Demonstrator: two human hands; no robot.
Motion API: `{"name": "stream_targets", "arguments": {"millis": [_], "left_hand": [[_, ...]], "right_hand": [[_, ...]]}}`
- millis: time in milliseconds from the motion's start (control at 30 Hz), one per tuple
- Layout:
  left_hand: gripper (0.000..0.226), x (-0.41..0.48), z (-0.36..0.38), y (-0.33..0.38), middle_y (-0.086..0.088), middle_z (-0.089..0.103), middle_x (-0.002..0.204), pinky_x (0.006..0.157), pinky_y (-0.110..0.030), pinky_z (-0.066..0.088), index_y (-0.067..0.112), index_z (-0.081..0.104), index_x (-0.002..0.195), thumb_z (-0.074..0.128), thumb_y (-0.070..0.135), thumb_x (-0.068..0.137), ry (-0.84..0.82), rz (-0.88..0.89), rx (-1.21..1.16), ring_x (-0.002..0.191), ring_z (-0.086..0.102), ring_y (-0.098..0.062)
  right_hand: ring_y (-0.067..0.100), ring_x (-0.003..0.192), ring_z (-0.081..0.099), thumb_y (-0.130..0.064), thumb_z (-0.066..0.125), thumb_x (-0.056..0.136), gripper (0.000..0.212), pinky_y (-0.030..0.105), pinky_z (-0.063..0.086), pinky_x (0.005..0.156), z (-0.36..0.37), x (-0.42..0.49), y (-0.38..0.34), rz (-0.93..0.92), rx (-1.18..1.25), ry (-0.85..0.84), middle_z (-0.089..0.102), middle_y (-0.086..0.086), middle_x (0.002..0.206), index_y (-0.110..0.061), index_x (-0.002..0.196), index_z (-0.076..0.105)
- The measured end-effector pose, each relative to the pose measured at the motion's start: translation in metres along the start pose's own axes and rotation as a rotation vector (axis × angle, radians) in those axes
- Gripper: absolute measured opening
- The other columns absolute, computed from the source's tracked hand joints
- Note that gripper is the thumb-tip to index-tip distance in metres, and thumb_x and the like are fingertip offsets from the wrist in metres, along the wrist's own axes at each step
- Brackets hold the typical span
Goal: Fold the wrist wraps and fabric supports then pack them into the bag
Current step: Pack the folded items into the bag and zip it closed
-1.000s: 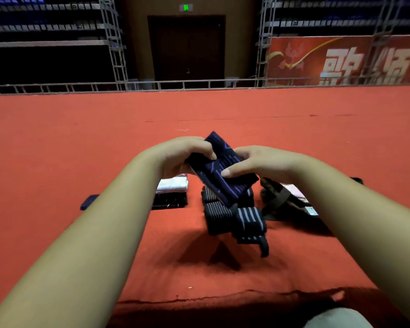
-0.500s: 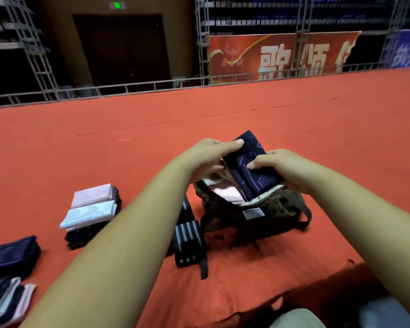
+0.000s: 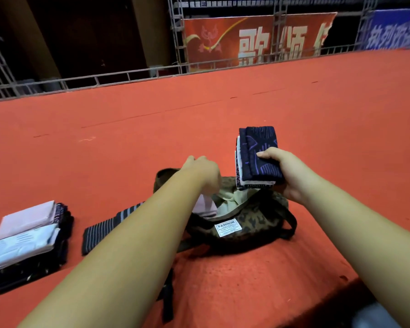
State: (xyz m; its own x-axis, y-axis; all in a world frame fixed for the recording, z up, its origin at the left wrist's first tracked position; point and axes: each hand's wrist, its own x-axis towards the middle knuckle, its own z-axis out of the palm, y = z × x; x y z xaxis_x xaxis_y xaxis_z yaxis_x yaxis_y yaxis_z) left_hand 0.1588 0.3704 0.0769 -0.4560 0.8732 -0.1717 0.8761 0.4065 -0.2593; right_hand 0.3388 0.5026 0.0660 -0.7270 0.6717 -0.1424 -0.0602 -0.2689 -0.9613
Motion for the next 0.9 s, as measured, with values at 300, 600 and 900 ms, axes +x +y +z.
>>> {"name": "stream_targets", "arguments": {"millis": [300, 600, 900], "left_hand": [[0.053, 0.033, 0.013, -0.014, 0.007, 0.063, 0.114, 0.086, -0.046, 0.042, 0.043, 0.074, 0.119, 0.089, 0.032, 0.069, -0.08, -0.044, 0.085, 0.105, 0.06, -0.025], [0.015, 0.053, 0.033, -0.029, 0.0, 0.052, 0.103, 0.074, -0.046, 0.059, 0.027, 0.064, 0.095, 0.073, 0.028, 0.083, 0.212, -0.069, -0.178, 0.088, 0.066, -0.03], [0.034, 0.038, 0.014, -0.054, -0.001, 0.042, 0.108, 0.08, -0.047, 0.054, 0.024, 0.065, 0.11, 0.044, 0.005, 0.092, 0.321, -0.07, -0.473, 0.094, 0.059, -0.033]], "right_hand": [[0.03, 0.078, 0.074, -0.023, 0.059, 0.094, 0.025, 0.045, 0.061, 0.079, 0.009, 0.015, 0.002, -0.025, 0.181, -0.119, 0.076, 0.012, 0.096, -0.012, 0.111, 0.073], [0.031, 0.079, 0.073, -0.027, 0.06, 0.09, 0.025, 0.041, 0.057, 0.08, 0.023, 0.033, 0.014, 0.046, 0.136, -0.156, 0.076, 0.013, 0.098, -0.013, 0.1, 0.078], [0.039, 0.095, 0.075, -0.033, 0.076, 0.072, 0.053, 0.057, 0.056, 0.103, 0.027, 0.042, 0.031, 0.176, -0.281, -0.154, 0.079, 0.023, 0.111, -0.006, 0.118, 0.079]]}}
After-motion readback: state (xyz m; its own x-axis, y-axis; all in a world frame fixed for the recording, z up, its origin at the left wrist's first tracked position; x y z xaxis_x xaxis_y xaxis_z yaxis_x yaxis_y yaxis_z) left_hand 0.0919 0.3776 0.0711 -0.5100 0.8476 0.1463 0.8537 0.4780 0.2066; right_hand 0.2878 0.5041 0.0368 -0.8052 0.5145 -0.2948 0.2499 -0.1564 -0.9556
